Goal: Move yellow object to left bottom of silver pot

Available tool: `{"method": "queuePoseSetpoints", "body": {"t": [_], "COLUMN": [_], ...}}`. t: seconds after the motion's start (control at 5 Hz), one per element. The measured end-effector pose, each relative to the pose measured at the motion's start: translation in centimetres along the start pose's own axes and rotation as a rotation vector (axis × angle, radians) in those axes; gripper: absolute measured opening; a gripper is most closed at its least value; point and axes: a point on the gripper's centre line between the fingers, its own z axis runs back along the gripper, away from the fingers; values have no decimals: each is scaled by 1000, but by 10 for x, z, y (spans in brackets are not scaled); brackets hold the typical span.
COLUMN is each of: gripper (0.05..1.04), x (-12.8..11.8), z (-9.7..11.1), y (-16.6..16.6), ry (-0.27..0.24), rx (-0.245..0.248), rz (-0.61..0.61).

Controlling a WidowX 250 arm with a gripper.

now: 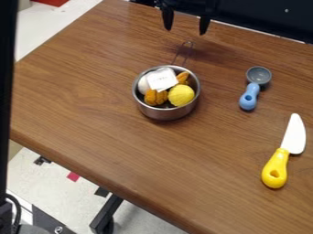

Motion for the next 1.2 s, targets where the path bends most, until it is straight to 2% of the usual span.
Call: {"method": "queuePoseSetpoints", "body": {"t": [0.2, 0.4, 0.6, 0.8, 1.0, 1.2], "gripper": [998, 998, 998, 998, 998, 998], "x": [-10, -34, -58, -61, -86, -99], "z": [34, 51, 56, 65, 54, 57], "y": [7, 11, 9, 5, 3, 5], "ry": [-90, -7, 143, 167, 173, 92], "rx": [33, 72, 110, 127, 108, 83], "rz": [154, 317, 416, 553, 655, 754]}}
